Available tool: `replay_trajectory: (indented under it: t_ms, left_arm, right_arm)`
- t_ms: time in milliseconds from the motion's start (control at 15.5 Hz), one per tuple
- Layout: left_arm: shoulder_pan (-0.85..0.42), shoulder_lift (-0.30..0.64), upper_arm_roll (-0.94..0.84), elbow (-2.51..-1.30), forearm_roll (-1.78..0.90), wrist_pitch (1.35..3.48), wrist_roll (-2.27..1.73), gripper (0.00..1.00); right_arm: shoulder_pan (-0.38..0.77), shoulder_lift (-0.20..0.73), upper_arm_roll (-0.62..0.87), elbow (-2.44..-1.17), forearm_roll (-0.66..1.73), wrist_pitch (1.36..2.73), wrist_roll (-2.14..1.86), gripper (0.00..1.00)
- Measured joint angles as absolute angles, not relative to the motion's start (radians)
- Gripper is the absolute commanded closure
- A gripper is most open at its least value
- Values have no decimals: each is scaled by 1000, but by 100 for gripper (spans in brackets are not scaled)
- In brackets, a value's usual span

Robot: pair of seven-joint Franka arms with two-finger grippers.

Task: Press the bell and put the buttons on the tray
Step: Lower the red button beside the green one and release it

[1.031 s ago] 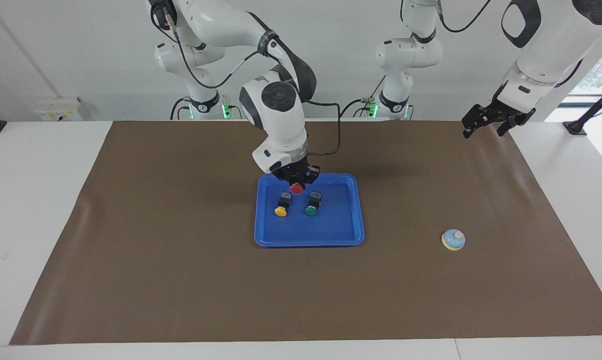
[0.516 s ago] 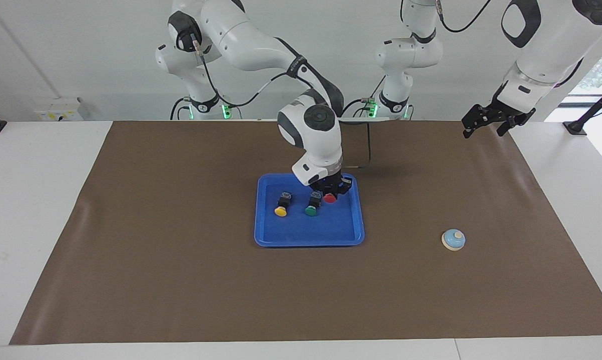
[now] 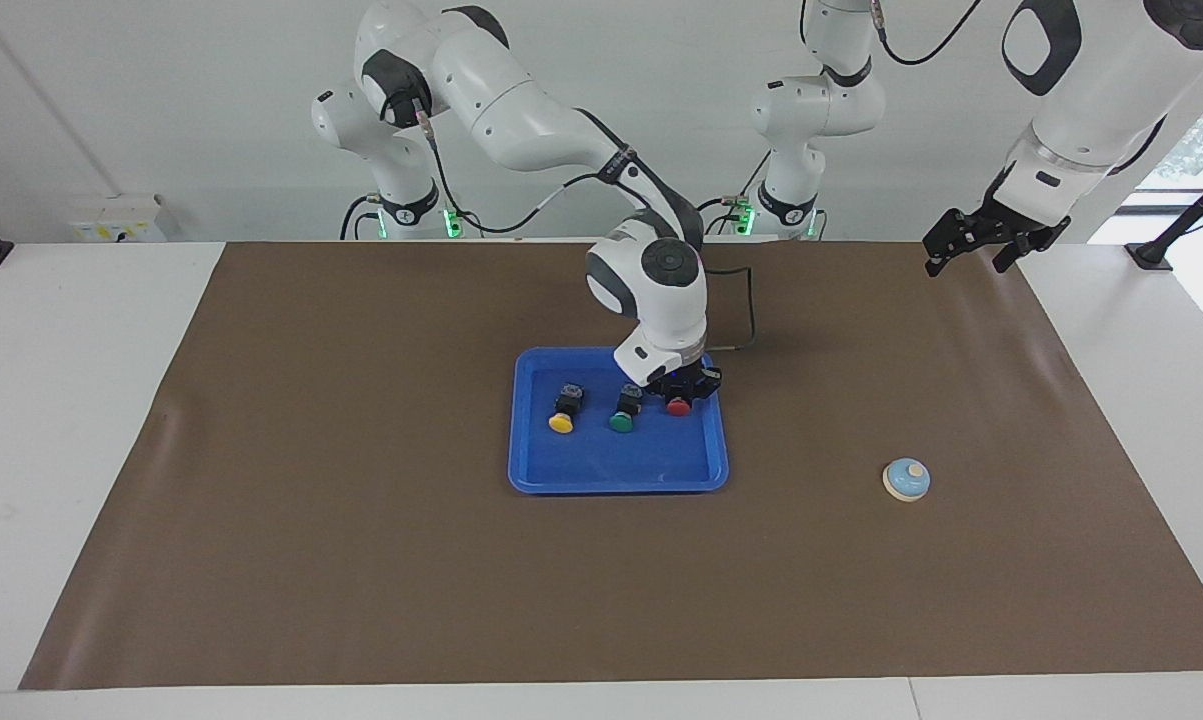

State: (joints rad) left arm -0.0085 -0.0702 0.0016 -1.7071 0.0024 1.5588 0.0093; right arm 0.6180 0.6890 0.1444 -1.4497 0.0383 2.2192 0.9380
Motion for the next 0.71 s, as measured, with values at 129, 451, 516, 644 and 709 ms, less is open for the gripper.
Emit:
replay_trajectory:
  t_ms: [129,451,516,644,709]
  left_arm:
    - [-8,-70,2,-1707,2,1559,9,0]
    - [-8,-70,2,-1707,2,1559,9,0]
    - [-8,-70,2,-1707,2,1559,9,0]
    - [-8,-70,2,-1707,2,1559,9,0]
    - [-8,-70,2,-1707,2,1559,9,0]
  right_arm:
    - [618,690,144,-1447,38,2218,970,0]
    - [616,687,144,-1379,38,2123,1042,0]
    - [613,680,143,-1355,41,2091,1051,0]
    - [595,648,141,-1325,59,2039,1057,0]
    - [580,626,139,-1318,62,2019,1058,0]
